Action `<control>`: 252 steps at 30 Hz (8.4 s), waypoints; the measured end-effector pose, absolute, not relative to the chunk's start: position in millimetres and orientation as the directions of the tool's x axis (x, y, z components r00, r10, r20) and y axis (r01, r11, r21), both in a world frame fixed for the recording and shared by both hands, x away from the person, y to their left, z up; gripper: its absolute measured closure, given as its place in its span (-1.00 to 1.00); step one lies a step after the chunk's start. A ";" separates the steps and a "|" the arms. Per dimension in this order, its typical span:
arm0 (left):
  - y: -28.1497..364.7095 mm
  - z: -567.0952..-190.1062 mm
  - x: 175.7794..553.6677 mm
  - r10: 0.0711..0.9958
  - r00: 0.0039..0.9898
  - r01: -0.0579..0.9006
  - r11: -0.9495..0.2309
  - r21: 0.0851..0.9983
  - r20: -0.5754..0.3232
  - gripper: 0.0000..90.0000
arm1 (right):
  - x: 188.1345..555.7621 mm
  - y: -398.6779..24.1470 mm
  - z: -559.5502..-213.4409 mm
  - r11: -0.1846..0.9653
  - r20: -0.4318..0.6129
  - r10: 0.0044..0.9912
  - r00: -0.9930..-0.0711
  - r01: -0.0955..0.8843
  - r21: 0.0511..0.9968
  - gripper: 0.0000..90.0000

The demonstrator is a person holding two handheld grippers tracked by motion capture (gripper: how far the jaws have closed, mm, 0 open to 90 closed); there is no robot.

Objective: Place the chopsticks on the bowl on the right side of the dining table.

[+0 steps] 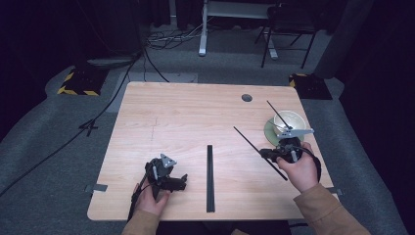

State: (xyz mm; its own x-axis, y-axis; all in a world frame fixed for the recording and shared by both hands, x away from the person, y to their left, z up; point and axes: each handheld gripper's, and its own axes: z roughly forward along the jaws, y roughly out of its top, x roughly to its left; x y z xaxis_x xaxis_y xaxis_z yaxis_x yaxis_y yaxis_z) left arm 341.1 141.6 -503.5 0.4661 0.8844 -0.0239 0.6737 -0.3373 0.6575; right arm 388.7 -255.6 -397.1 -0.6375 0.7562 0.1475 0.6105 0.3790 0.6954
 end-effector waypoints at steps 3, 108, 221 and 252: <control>141.6 -503.5 341.2 0.884 0.466 0.673 -0.337 0.658 -0.024 -0.99 | 391.5 -263.6 -390.4 0.373 0.142 0.765 -0.629 0.611 0.698 0.92; 137.5 -503.5 343.6 0.896 0.444 0.685 -0.320 0.654 -0.027 -0.99 | 486.8 -349.8 -402.0 0.337 -0.026 0.883 -0.469 0.593 0.732 0.15; 134.3 -503.6 343.5 0.900 0.435 0.689 -0.311 0.654 -0.030 -0.99 | 493.5 -400.7 -420.3 0.285 -0.146 0.954 -0.262 0.637 0.716 -0.03; 135.3 -503.6 341.7 0.899 0.438 0.687 -0.314 0.655 -0.028 -0.99 | 532.2 -340.8 -418.3 0.355 -0.127 0.915 -0.382 0.616 0.703 -0.12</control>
